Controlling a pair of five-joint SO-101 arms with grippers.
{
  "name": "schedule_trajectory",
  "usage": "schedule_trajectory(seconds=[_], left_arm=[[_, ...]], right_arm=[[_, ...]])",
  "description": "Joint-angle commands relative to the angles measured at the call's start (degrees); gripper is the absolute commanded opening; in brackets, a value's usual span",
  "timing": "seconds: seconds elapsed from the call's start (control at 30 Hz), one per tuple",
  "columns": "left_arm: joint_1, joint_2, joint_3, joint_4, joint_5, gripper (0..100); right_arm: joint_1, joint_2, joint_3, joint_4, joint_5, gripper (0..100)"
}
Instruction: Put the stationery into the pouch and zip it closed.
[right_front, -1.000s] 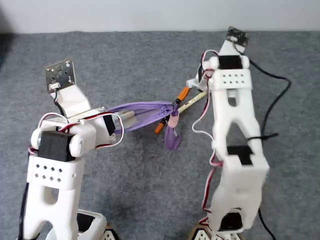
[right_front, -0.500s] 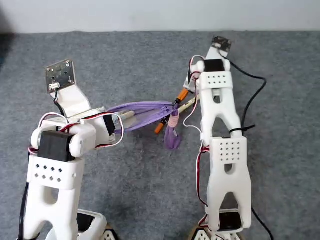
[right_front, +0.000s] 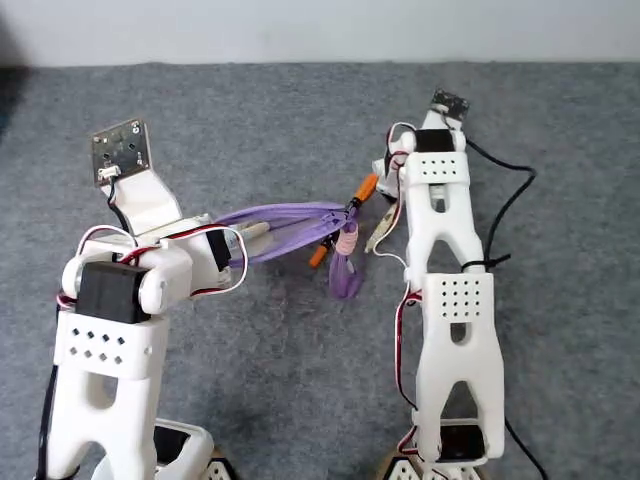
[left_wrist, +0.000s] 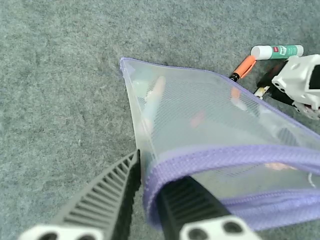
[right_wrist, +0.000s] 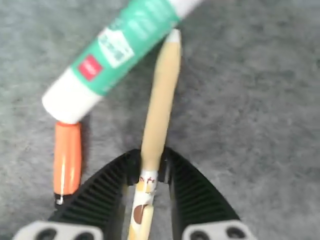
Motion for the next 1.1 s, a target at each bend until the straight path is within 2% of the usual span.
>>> schedule_trajectory(seconds=[0.0,0.3,0.43,0.73,1.07], left_arm=[[0.3,0.0,-1.8,-0.1,0.4,1],[0.4,-0.3,-1.8,-0.1,0.4,1],[0.4,-0.1,-1.9,-0.1,0.4,1],[0.4,0.0,-2.0,-0.2,2.4,1],[0.4,0.1,-1.9,-2.2,2.5,1]], right_arm=[[0.3,-2.7,-1.4,4.3,-0.5,0.6],[0.0,-12.9,-1.2,16.1,4.1,0.8],[0.5,-19.9,1.1,16.6,6.5,0.8],[-1.7,-49.0,25.3,16.4,7.7,0.8],[-12.8,-81.2,44.0,13.6,10.2,0.8]])
